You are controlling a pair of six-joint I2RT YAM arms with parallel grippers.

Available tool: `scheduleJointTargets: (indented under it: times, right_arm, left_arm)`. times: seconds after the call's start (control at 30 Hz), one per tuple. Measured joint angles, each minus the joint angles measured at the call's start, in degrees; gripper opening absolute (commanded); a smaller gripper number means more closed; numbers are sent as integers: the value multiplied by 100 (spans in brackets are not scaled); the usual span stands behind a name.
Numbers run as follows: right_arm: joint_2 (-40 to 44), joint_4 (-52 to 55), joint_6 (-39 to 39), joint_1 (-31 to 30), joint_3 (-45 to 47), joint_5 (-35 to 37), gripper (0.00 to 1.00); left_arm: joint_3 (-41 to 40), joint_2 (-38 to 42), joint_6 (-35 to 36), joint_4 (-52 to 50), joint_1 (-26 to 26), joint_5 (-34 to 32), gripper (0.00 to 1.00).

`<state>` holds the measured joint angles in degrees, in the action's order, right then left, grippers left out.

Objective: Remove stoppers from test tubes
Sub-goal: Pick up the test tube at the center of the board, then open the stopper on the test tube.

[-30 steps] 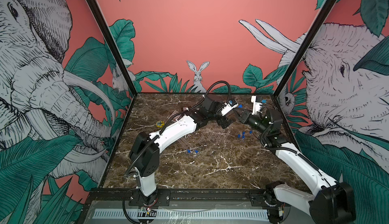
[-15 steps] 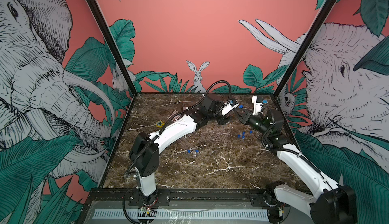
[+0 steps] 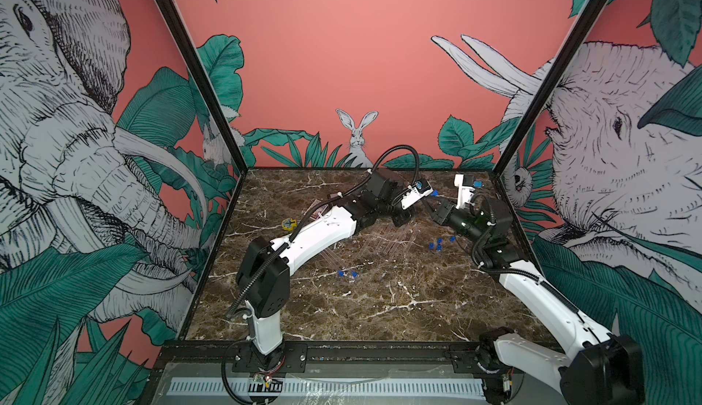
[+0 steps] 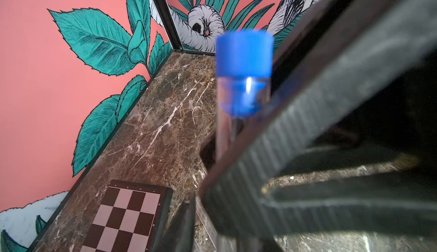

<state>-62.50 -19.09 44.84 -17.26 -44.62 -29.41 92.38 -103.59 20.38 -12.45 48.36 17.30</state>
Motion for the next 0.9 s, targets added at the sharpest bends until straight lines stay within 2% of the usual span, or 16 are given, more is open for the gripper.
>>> scheduleJointTargets:
  times: [0.2, 0.5, 0.9]
  right_arm:
    - [22, 13, -4, 0, 17, 20, 10]
    - [66, 55, -17, 0, 55, 74, 24]
    - [671, 501, -201, 9, 52, 494, 44]
  left_arm:
    - [26, -2, 20, -52, 17, 9, 18]
    - [28, -2, 31, -96, 26, -11, 0]
    - [26, -2, 44, -98, 24, -22, 0]
